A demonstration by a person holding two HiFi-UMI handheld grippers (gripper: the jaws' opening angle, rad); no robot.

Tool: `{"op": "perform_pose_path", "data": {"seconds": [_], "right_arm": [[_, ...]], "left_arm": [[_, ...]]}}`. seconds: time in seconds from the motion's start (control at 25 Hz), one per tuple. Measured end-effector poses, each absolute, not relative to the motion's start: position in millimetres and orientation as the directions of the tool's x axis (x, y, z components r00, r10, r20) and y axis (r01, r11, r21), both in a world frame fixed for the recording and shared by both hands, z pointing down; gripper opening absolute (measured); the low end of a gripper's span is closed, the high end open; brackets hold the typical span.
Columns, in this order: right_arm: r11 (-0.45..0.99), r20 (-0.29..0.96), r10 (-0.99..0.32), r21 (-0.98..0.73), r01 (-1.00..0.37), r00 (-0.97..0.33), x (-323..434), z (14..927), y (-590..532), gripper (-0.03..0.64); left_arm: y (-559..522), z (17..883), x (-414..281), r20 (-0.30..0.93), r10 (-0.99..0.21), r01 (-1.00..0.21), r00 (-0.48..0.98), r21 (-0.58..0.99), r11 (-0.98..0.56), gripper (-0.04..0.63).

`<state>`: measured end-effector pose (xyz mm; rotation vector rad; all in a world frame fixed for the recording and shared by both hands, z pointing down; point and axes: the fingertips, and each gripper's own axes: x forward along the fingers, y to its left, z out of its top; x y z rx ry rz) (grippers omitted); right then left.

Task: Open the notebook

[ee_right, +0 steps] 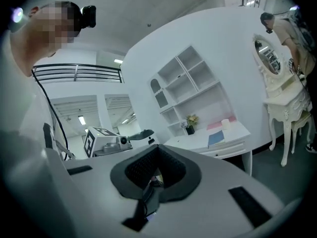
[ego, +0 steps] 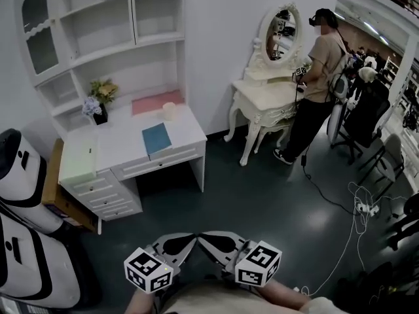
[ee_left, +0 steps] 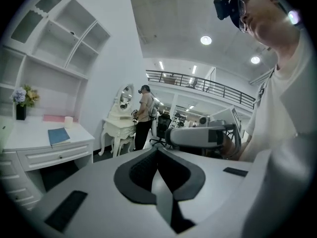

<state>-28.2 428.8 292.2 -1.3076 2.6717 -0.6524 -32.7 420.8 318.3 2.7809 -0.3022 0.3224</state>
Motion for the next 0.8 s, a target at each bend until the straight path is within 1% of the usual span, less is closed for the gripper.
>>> {"op": "perform_pose_path", "data": {"seconds": [0.2, 0.32, 0.48, 0.64, 0.8], "right_arm": [[0.539, 0.107, -0.778, -0.395, -0.744, -0.62, -18.7, 288.7, 417.8, 0.014], [0.518, 0.12, -0.792, -0.388, -0.762, -0.599, 1.3, 285.4, 419.3, 0.014], [0.516, 0.126, -0.804, -0.339, -0.786, -0.582, 20.1, 273.9, 416.4, 0.014], [0.489, 0.144, -0.824, -0.308, -0.816, -0.548, 14.2, 280.3, 401.5, 0.014], [0.478, 0.16, -0.829, -0.294, -0.828, -0.535, 4.3, 285.7, 377.3, 0.014]], "left_arm": [[402.9, 315.8, -25.7, 0.262, -0.199, -0.271, 0.944, 0.279, -0.921, 0.015], [401.9, 312.5, -9.6, 0.267, -0.207, -0.279, 0.941, 0.273, -0.921, 0.015], [397.9, 299.0, 11.1, 0.256, -0.202, -0.271, 0.945, 0.27, -0.924, 0.015], [383.6, 313.2, 3.4, 0.263, -0.184, -0.259, 0.947, 0.289, -0.922, 0.015], [353.4, 323.8, -12.2, 0.253, -0.196, -0.271, 0.948, 0.312, -0.91, 0.015]]}}
